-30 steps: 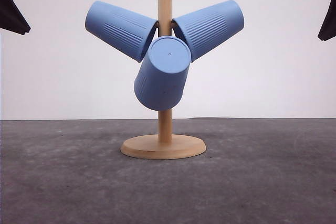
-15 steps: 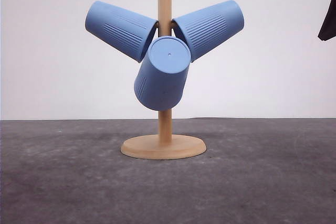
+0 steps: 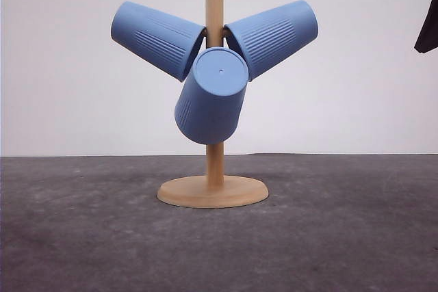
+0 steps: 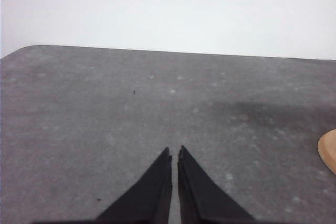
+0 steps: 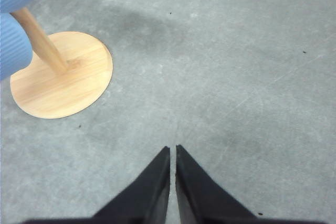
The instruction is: Place three cups
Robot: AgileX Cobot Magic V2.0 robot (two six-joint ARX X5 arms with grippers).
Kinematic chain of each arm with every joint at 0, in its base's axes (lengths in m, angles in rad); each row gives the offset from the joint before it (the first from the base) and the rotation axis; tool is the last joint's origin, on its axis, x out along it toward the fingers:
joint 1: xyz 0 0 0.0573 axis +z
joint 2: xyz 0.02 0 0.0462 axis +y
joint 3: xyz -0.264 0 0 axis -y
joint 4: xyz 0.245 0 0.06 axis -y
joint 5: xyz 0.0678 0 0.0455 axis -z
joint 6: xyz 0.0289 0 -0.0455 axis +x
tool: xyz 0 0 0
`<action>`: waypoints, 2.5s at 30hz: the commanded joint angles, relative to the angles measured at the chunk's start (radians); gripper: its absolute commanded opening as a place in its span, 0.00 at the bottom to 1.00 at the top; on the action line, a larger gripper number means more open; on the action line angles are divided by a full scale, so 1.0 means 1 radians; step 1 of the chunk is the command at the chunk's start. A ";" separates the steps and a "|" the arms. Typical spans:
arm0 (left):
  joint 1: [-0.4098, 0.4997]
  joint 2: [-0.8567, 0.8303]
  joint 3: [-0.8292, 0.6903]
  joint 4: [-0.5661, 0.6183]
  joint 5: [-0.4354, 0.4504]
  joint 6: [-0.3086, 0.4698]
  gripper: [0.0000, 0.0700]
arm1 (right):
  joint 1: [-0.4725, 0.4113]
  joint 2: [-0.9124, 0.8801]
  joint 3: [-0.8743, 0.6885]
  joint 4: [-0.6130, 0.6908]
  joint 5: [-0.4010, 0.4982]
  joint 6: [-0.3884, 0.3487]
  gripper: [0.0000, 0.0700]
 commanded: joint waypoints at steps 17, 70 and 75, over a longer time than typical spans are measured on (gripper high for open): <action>-0.020 0.000 -0.014 0.008 0.004 0.000 0.00 | 0.004 0.005 0.012 0.010 -0.004 -0.011 0.02; -0.020 0.000 -0.014 0.008 0.005 0.000 0.00 | -0.062 -0.990 -0.855 0.452 0.337 0.180 0.02; -0.020 0.000 -0.014 0.008 0.005 0.000 0.00 | -0.062 -0.990 -0.855 0.452 0.337 0.180 0.02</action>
